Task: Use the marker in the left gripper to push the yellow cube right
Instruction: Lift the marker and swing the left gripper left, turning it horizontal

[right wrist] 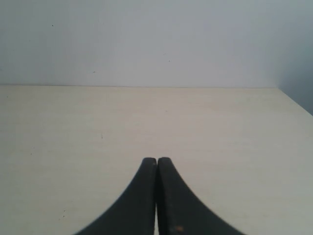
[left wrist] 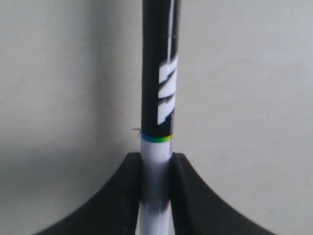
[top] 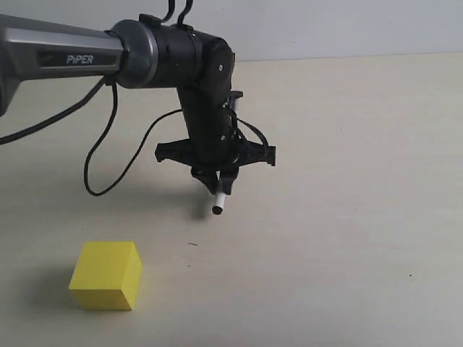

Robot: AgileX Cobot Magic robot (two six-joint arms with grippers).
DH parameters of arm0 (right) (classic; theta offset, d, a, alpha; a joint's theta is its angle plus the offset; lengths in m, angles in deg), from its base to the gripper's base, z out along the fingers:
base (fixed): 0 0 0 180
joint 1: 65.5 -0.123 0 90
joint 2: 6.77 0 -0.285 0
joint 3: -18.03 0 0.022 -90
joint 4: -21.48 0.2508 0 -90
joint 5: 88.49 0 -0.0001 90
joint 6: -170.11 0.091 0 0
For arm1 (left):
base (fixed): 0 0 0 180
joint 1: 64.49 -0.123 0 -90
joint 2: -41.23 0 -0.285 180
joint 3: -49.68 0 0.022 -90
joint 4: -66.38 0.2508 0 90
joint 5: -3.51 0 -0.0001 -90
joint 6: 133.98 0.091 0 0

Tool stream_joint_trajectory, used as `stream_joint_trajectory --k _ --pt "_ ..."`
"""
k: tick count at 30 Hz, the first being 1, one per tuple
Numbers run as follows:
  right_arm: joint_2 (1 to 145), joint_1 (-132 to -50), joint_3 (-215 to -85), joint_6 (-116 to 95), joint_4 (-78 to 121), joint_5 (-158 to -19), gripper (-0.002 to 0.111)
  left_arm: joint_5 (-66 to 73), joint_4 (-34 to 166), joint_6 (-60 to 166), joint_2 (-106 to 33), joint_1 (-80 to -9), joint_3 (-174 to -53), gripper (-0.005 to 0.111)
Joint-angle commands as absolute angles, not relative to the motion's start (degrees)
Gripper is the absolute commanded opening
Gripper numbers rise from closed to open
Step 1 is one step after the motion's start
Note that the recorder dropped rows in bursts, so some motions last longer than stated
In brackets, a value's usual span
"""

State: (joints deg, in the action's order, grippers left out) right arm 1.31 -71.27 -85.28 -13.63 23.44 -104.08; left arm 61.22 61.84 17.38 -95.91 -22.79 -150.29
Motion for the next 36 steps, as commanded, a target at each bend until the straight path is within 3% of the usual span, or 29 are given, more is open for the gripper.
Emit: stream_joint_trajectory --k 1,8,16,20,28,36 --pt "1.02 -70.89 -85.03 -14.14 23.58 -103.82 0.0 64.04 61.74 21.4 -89.79 -22.52 -150.41 0.0" --pt "1.02 -70.89 -85.03 -14.14 23.58 -103.82 0.0 69.81 61.95 30.67 -77.53 -21.75 -148.09 0.0" --pt "1.02 -70.89 -85.03 -14.14 23.58 -103.82 0.0 69.56 72.67 34.43 -58.99 -23.79 -128.97 0.0" --pt "1.02 -70.89 -85.03 -14.14 23.58 -103.82 0.0 69.32 72.69 42.31 -48.85 -31.16 -119.17 0.0" --pt "1.02 -70.89 -85.03 -14.14 23.58 -103.82 0.0 61.73 70.27 49.07 -34.54 -53.38 -109.58 0.0" --pt "1.02 -70.89 -85.03 -14.14 23.58 -103.82 0.0 65.51 70.69 63.64 -34.74 -57.56 -107.5 0.0"
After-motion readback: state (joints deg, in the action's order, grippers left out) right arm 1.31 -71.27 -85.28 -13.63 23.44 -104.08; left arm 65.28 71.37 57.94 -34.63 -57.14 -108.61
